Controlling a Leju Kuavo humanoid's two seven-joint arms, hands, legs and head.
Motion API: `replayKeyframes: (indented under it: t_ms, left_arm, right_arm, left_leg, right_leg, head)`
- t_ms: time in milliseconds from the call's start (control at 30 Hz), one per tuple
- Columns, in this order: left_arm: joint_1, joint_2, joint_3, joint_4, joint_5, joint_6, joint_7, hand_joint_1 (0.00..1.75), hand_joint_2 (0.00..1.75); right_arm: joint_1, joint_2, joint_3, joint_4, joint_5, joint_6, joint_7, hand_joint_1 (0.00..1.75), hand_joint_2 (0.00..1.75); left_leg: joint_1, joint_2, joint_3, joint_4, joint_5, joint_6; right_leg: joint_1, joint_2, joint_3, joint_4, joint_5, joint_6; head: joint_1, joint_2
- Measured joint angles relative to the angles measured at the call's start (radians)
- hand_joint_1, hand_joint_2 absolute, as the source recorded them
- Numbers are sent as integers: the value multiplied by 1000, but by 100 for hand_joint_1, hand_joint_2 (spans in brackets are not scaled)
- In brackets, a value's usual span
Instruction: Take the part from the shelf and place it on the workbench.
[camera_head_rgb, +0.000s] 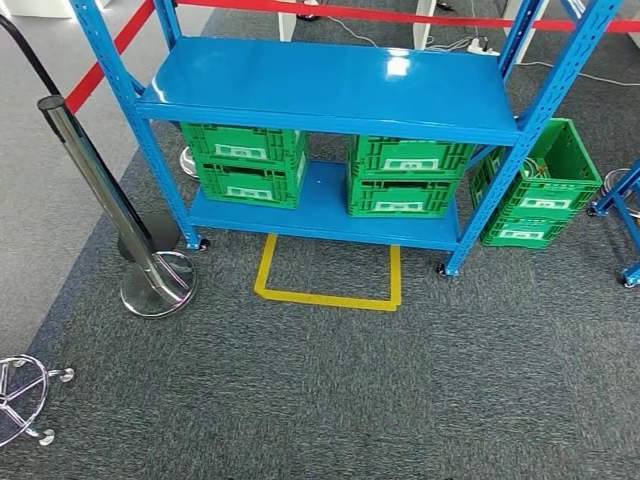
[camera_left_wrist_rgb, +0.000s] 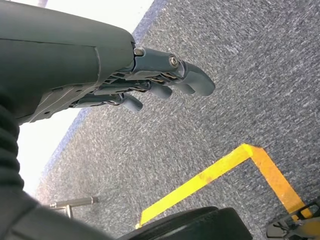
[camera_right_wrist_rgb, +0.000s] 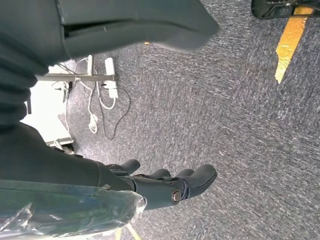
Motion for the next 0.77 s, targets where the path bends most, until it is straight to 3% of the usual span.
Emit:
replayKeyframes:
  t_ms: [67,200,767]
  left_arm:
    - [0,0,0,0,10,-9,4,0,175]
    - [-3,0,0,0,35,-27,2,0,0]
    - [0,-6,0,0,2,-31,-11,0,0]
  right_arm:
    - [-1,0,-5,0,-13,4,-4,0,175]
    - [-2,0,-18,0,-8,11,-36,0,0]
    - [-1,0,-23,0,16,20,-22,0,0]
  left_leg:
    - [0,0,3,0,-1,1]
    - [1,0,6,-3,-1,0]
    - [1,0,9,-5,-2,-1]
  right_leg:
    - [0,0,0,0,-2,2]
    - [1,0,2,0,-3,1]
    - [1,0,5,1,-6,0]
  head:
    - [0,0]
    - [0,0]
    - [0,0]
